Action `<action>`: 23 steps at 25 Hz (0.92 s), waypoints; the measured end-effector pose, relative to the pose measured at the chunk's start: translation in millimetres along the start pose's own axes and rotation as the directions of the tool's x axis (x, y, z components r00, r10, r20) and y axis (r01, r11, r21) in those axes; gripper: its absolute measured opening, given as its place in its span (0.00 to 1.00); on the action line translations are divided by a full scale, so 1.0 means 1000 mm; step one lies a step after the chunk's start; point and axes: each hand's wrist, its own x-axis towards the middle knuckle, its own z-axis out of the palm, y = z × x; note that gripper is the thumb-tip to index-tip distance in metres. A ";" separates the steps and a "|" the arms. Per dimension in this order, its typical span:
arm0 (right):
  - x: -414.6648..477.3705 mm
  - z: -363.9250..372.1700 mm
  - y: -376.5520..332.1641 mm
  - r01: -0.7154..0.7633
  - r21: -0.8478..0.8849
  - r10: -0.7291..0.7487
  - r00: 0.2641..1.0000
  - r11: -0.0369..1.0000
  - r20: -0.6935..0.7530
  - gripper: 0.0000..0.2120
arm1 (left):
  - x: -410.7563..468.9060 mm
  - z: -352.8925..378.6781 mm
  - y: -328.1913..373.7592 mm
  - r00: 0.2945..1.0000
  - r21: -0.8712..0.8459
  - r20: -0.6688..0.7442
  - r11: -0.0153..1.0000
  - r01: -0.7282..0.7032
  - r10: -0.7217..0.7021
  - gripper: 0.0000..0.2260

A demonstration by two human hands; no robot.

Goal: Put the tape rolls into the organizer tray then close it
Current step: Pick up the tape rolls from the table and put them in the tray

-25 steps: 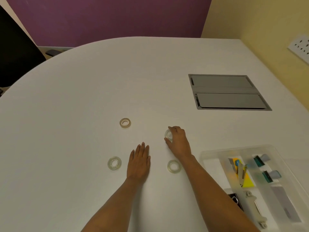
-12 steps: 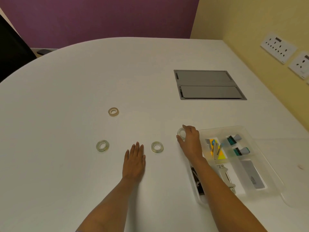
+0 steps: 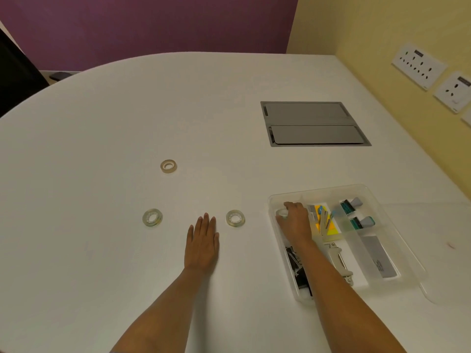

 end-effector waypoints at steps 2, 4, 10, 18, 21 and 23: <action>0.002 0.001 -0.001 -0.004 0.025 0.004 1.000 1.000 0.009 0.22 | 0.000 0.000 0.000 1.000 0.007 0.005 1.000 -0.001 0.001 0.36; 0.002 0.002 0.000 -0.010 0.062 0.009 1.000 0.998 0.027 0.23 | 0.000 0.000 -0.001 1.000 0.008 0.003 1.000 -0.001 0.001 0.36; 0.002 -0.001 0.005 -0.039 0.027 0.036 0.994 0.999 0.099 0.27 | 0.000 0.002 -0.001 1.000 -0.002 -0.009 1.000 -0.003 0.003 0.35; 0.000 -0.001 0.000 -0.064 0.070 0.060 0.996 0.995 0.059 0.25 | 0.000 0.003 -0.001 1.000 0.011 -0.009 1.000 -0.002 0.002 0.35; -0.005 -0.006 -0.006 -0.072 0.121 0.075 0.997 0.990 -0.020 0.21 | -0.001 0.005 -0.001 1.000 -0.001 -0.017 1.000 -0.004 0.004 0.35; -0.011 -0.008 -0.021 -0.007 0.155 0.030 0.989 0.988 -0.147 0.16 | -0.001 0.006 -0.001 1.000 -0.023 -0.029 1.000 -0.001 0.000 0.34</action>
